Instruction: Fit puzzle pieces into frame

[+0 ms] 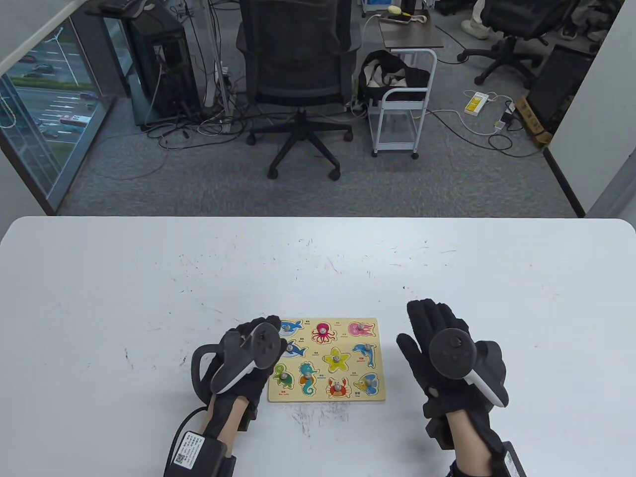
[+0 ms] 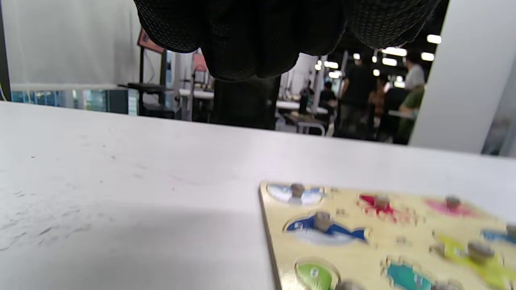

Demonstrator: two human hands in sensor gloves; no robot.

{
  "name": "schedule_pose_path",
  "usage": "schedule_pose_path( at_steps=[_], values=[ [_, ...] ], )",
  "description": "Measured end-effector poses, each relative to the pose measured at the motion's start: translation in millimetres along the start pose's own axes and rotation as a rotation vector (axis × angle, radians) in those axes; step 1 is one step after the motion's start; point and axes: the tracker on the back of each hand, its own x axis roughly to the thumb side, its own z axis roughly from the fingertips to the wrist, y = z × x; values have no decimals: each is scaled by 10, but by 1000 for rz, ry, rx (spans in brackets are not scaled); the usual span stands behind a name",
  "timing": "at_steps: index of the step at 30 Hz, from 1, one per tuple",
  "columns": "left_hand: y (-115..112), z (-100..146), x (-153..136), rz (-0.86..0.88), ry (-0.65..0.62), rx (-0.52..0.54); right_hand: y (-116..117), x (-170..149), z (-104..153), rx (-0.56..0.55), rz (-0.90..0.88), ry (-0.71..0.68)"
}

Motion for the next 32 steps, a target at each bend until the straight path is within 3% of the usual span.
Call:
schedule_pose_path(
  at_steps=[6, 15, 32],
  values=[
    [152, 91, -180, 39, 16, 159, 47, 16, -15, -20, 15, 1],
    [88, 111, -55, -34, -17, 169, 82, 34, -18, -19, 64, 29],
    [125, 114, -123, -6, -3, 183, 88, 13, -28, 4, 51, 34]
  ],
)
